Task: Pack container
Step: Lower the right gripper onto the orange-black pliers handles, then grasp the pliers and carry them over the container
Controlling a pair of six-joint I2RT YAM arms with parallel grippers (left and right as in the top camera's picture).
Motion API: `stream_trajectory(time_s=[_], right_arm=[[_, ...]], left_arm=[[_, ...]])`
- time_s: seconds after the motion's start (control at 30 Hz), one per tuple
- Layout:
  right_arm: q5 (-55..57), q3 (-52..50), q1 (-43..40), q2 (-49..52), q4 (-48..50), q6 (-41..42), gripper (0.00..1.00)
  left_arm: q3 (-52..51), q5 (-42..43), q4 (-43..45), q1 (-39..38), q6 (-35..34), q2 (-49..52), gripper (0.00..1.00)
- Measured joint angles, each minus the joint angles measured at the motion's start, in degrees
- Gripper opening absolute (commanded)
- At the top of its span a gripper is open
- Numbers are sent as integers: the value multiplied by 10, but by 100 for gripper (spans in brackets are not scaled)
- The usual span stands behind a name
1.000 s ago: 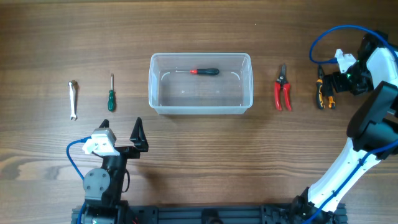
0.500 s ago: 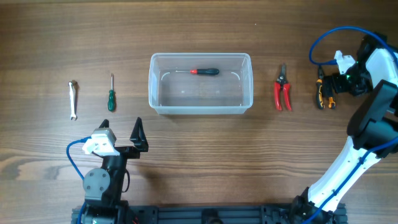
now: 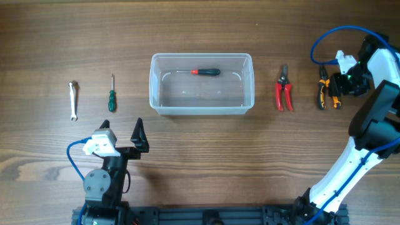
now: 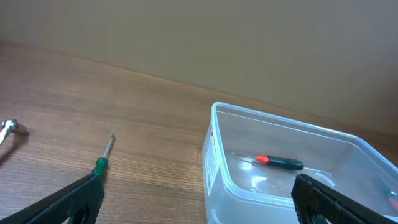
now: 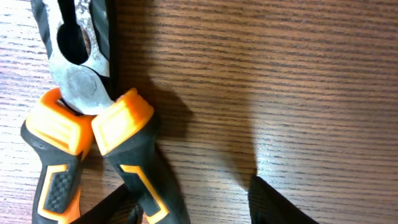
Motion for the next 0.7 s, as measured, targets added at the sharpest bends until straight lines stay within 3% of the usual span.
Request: stream_trajectory(time_s=[0.23,0.7], right_arm=[[-1,0,0,0,0,7,30],[-6,0,0,0,1,15,23]], left_arm=[[0,0,0,0,0,0,100],[0,0,0,0,0,0,100]])
